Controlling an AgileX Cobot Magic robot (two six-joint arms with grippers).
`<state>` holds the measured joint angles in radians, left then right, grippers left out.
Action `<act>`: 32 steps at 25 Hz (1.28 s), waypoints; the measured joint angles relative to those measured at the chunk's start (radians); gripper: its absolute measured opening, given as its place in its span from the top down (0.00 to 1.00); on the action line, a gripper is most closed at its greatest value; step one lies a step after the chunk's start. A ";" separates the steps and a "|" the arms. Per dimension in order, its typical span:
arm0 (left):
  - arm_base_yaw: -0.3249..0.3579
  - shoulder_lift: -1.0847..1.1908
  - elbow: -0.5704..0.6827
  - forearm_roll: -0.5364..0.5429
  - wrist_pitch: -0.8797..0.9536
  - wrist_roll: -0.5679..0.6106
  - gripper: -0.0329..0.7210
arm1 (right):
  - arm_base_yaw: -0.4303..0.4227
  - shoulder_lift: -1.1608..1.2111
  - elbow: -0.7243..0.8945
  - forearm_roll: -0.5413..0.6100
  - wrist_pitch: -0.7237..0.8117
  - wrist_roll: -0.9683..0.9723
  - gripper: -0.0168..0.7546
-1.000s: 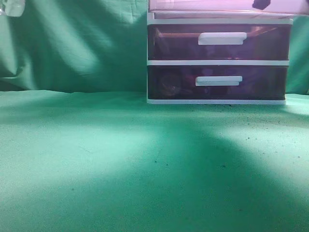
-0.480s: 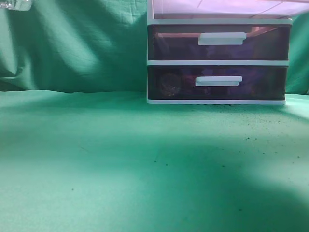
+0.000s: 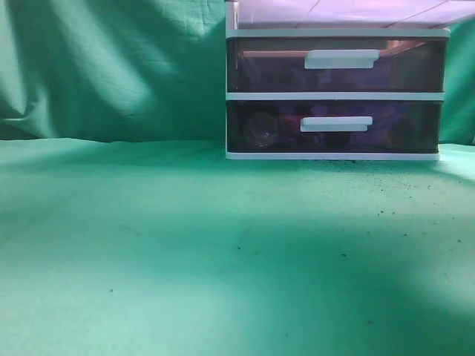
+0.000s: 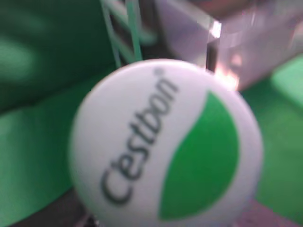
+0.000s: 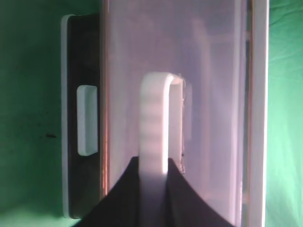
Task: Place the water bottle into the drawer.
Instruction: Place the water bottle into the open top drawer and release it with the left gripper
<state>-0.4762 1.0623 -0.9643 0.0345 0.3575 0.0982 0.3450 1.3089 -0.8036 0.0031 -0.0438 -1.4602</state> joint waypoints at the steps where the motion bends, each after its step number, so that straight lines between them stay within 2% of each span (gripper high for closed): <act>1: -0.002 0.005 -0.018 -0.009 -0.033 0.000 0.56 | 0.000 0.000 0.000 0.002 0.008 0.000 0.85; 4: -0.021 0.052 -0.129 -0.022 -0.107 0.000 0.56 | 0.000 0.000 0.000 0.008 0.019 0.000 0.85; 5: -0.031 0.081 -0.184 -0.024 -0.113 0.000 0.56 | 0.000 0.000 0.000 0.008 0.021 0.000 0.90; 6: -0.045 0.115 -0.245 -0.024 -0.118 0.000 0.56 | 0.000 0.000 0.000 0.010 0.023 0.000 0.88; 13: -0.163 0.412 -0.654 -0.026 -0.093 0.002 0.56 | 0.000 0.000 0.000 0.015 0.025 0.000 0.88; 16: -0.194 0.540 -0.777 -0.029 -0.062 0.002 0.56 | 0.000 0.000 0.000 0.033 0.026 0.000 0.88; 20: -0.202 0.687 -0.851 -0.029 -0.035 0.002 0.56 | 0.000 0.000 0.000 0.072 0.030 0.000 0.88; 27: -0.200 0.817 -0.857 0.000 0.035 0.002 0.56 | 0.000 0.000 0.002 0.119 0.052 -0.001 0.88; 32: -0.200 0.817 -0.861 0.001 0.034 -0.033 0.19 | 0.000 0.005 0.005 0.130 0.054 -0.001 0.88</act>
<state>-0.6765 1.8795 -1.8250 0.0358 0.3910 0.0656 0.3450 1.3135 -0.7989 0.1327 0.0098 -1.4607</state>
